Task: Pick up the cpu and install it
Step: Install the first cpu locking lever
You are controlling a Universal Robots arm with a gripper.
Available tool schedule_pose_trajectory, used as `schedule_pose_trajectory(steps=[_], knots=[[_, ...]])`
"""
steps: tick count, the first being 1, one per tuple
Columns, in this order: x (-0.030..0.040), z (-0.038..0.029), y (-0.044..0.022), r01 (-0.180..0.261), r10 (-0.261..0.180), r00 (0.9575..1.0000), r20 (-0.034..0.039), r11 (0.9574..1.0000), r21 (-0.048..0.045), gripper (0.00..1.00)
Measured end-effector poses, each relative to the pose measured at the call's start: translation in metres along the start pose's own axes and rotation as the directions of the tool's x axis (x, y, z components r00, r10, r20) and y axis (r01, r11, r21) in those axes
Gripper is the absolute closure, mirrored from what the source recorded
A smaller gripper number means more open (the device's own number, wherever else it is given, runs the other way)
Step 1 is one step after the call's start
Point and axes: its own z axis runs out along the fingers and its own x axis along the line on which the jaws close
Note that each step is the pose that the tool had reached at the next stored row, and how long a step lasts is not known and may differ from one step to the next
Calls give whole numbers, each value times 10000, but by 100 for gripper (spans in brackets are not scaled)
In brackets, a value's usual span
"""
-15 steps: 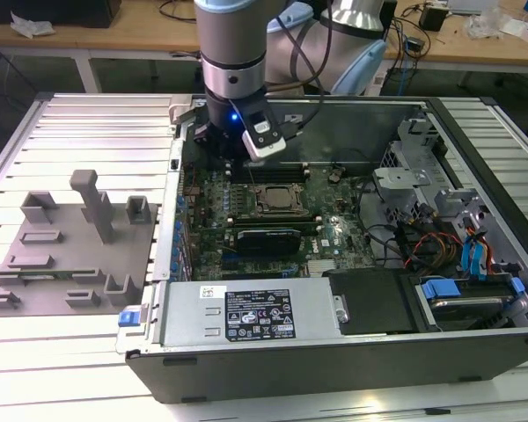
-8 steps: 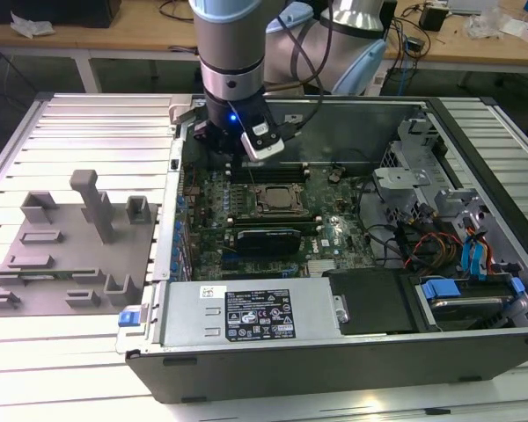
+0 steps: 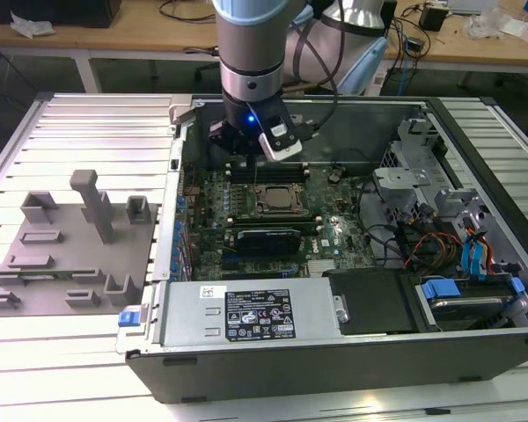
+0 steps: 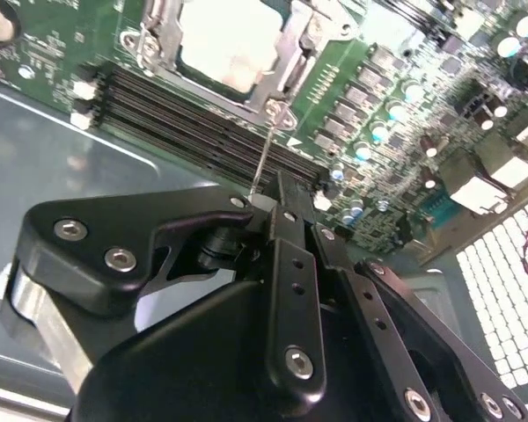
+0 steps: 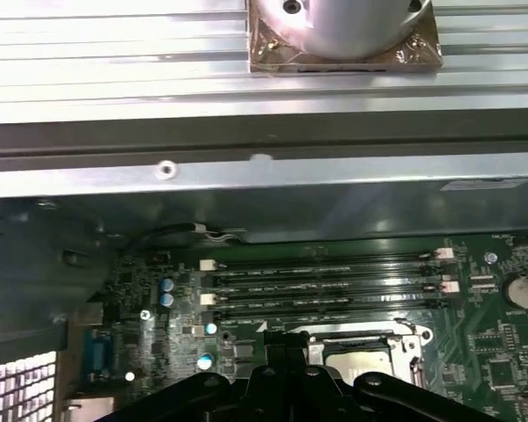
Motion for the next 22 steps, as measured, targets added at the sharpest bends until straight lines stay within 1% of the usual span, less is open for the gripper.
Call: schedule_pose_trajectory(steps=[6, 13, 15, 17, 19, 22], knots=[[-111, 4, -38, -34, 34, 10000, -5, 10000, -1, 89], [-116, 6, -41, -47, 47, 10000, -2, 10000, 1, 89], [-122, 13, -43, -119, 119, 9999, 15, 9999, 3, 89], [-126, 21, -44, -249, 249, 9997, 48, 9997, 13, 89], [-133, 32, -47, -462, 461, 9989, 103, 9989, 44, 89], [-139, 45, -50, -659, 658, 9977, 154, 9978, 63, 89]])
